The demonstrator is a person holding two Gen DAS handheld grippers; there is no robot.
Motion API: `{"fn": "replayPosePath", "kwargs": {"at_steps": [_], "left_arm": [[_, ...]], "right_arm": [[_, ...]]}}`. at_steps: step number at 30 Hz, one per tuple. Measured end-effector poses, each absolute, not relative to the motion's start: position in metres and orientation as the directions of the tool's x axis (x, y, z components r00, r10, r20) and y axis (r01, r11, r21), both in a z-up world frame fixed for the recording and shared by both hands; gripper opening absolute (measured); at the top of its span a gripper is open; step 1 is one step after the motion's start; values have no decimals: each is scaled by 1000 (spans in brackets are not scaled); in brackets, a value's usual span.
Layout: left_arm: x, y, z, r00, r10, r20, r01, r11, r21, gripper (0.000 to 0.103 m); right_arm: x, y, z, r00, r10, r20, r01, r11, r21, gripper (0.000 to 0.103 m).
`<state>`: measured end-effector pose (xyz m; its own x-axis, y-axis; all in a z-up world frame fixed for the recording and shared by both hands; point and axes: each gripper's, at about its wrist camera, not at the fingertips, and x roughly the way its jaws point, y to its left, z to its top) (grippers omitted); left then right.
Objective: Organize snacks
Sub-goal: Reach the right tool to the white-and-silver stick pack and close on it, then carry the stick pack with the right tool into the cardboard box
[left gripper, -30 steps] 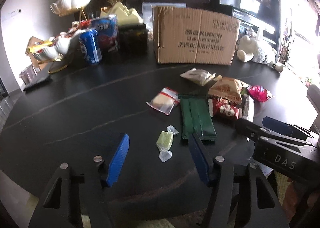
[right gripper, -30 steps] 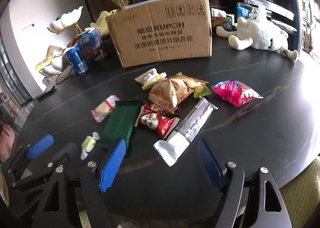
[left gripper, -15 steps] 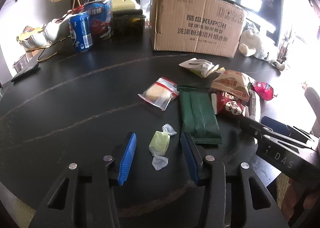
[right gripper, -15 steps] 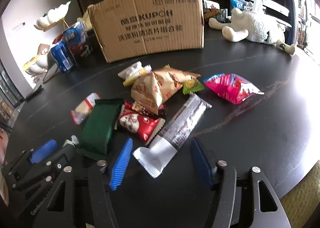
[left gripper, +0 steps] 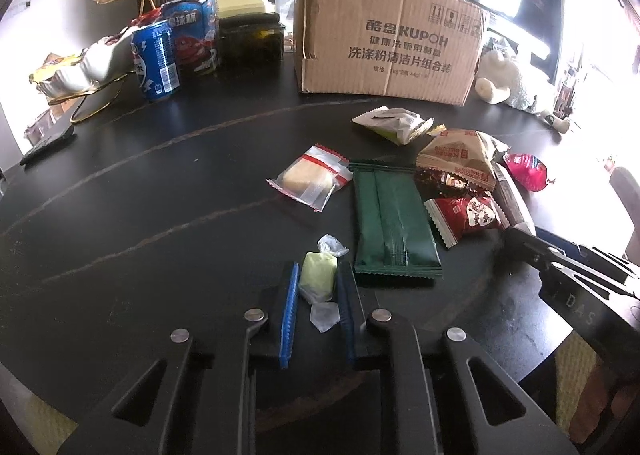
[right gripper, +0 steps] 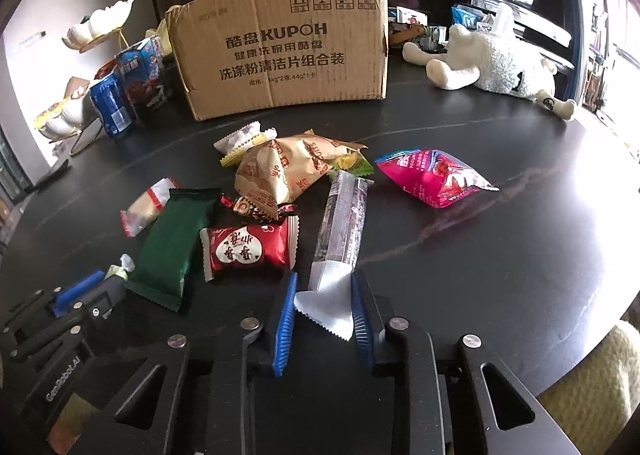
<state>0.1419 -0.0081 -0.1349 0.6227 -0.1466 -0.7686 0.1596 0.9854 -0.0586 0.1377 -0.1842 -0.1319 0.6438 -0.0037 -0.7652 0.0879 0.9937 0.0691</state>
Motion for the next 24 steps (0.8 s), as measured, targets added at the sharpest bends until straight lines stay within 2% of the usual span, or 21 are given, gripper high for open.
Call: {"fn": "replayPosePath", "kwargs": {"at_steps": [9,16,24], "left_arm": [[125,-13,-114,663,-147,-734,161,986,-51,20],[113,-25,-91,681,-192,-707,197,978,-76,20],[100,-37,-59,739,-202,-643,227,973,-44,20]], "right_arm": [[122,-190,-124,655,31,-755,82,990,112,22],[103,-198,-102,710,41,-703,88,985,146,22],[94,-197,-75,764,80,-640,37,985,167,22]]}}
